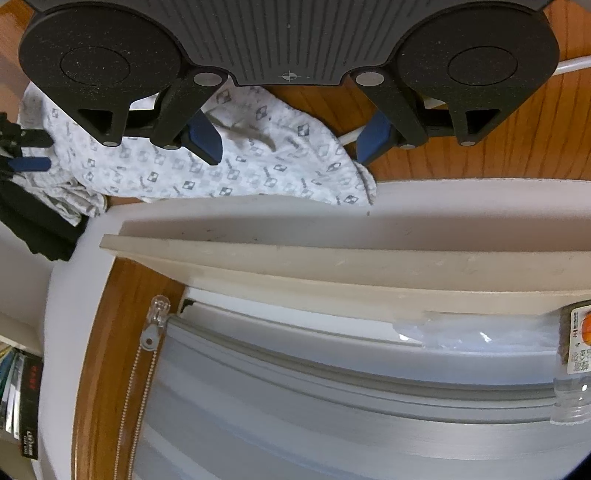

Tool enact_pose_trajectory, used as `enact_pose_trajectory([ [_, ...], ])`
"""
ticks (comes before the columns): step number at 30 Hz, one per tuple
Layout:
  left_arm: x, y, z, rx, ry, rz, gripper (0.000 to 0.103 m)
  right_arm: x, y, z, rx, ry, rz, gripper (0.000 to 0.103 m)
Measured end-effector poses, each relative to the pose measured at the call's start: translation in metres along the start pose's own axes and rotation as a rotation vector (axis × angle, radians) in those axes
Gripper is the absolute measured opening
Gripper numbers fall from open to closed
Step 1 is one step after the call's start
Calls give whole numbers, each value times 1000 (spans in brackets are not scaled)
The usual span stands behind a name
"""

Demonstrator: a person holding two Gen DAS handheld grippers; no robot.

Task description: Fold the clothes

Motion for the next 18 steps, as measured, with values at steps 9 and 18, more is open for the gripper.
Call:
enact_pose_trajectory([
  [9,4,0,0,2,13,7,83,112,-35,33,4,168,197,56],
  [18,-2,-1,-3,18,-14,-13,84,135,-79,10,147,226,218,43],
])
Point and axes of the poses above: each gripper's, at about its wrist camera, not at the fingertips, and y roughly against the way its jaws point, x to its left, z to its top, the point moved 8 cm from there along -y, roughly the way its jaws point, and after that the axes turned 11 degrees about z, right-handed, at the moved point
